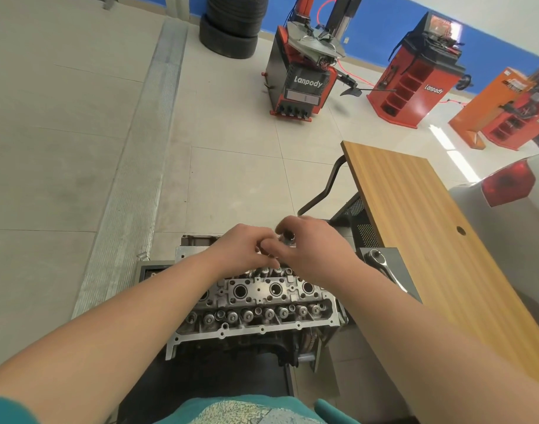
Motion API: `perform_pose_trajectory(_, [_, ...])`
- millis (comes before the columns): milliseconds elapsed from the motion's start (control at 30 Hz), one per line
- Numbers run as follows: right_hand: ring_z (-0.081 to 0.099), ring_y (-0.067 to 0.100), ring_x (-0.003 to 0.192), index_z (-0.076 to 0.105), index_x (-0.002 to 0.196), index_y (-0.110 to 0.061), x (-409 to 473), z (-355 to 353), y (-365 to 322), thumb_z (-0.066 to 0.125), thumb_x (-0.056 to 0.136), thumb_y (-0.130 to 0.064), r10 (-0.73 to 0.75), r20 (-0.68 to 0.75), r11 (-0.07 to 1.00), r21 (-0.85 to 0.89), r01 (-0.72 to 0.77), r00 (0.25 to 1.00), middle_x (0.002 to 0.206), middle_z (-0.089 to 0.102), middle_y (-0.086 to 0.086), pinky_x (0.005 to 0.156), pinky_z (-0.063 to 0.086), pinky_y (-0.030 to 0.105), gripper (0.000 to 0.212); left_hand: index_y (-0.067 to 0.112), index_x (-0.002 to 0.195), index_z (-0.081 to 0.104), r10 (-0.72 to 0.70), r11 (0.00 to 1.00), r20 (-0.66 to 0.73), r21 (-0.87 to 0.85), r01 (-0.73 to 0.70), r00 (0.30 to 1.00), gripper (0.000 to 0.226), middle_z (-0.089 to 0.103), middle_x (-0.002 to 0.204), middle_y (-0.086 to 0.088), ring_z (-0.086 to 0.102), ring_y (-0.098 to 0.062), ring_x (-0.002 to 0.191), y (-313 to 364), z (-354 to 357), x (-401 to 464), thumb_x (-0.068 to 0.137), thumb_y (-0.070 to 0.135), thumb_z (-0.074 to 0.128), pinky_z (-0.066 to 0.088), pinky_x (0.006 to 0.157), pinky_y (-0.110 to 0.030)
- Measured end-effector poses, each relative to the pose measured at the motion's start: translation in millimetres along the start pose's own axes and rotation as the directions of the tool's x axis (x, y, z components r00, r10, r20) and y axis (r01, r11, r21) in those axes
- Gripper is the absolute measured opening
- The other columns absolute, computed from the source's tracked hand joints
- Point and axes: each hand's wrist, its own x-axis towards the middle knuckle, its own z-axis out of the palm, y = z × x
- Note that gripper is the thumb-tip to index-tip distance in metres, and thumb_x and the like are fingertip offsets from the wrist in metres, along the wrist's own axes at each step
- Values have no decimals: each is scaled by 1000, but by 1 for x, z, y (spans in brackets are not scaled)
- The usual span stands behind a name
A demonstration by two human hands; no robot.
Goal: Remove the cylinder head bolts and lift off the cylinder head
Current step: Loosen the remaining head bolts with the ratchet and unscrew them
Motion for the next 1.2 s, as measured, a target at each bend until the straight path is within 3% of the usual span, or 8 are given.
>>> perform_pose_trajectory(100, [63,22,87,68,103,-26,1,2,1,60,101,-31,-16,-7,997,-79,15,1000,98,66,-4,74,57,42,10,42,103,70,-4,1000,40,11,3,999,28,71,99,22,65,5,99,-2,-1,1,82,36,88,55,93,-29])
perform_pose_trajectory(200, [63,20,105,73,100,-27,-3,-1,4,62,94,-4,-139,65,990,16,138,988,119,60,-10,84,56,41,26,42,97,72,-25,999,102,37,22,994,18,73,101,27,66,10,101,-3,-5,1,90,26,77,55,98,-29])
perform_pose_trajectory(400, [64,16,88,66,116,-29,-1,3,-1,56,98,-57,11,-70,1000,20,-10,997,102,67,-9,75,57,39,35,34,83,70,-23,999,10,44,22,1000,25,72,87,18,66,-3,82,1,-1,7,74,31,94,55,75,-33])
perform_pose_trajectory(633, [62,15,103,75,104,-28,-3,2,7,60,95,-6,-171,-24,985,-6,171,985,114,66,-15,81,57,45,28,49,90,71,-25,999,75,-23,27,997,36,75,96,28,70,7,95,-5,0,1,90,13,77,57,95,-28])
perform_pose_trajectory(800, [64,13,95,65,122,-32,-4,7,0,56,94,-60,-18,-86,999,28,21,996,111,68,-12,79,57,39,41,45,82,71,-12,1000,10,-23,12,1000,27,73,87,20,66,3,81,-3,2,3,79,25,90,51,73,-25])
perform_pose_trajectory(900, [64,19,77,67,100,-22,0,5,1,54,100,-54,40,-122,990,-126,-55,992,86,67,-4,68,58,38,34,45,95,74,-16,999,15,-46,16,1000,28,74,97,16,68,-2,93,-6,4,2,79,31,92,57,88,-31])
perform_pose_trajectory(1067, [55,15,106,76,105,-33,-4,2,7,59,95,-9,-235,-25,970,-68,232,972,117,64,-17,80,56,43,31,36,88,74,-30,998,50,-49,33,998,21,75,91,22,72,4,91,-7,5,-1,93,16,75,53,83,-21])
perform_pose_trajectory(1200, [62,11,99,66,121,-37,-4,4,1,63,91,-53,-109,-103,994,18,111,989,115,65,-17,77,55,36,34,41,75,68,-18,1000,14,13,18,1000,22,70,79,23,63,5,73,-3,2,6,78,26,85,47,66,-20])
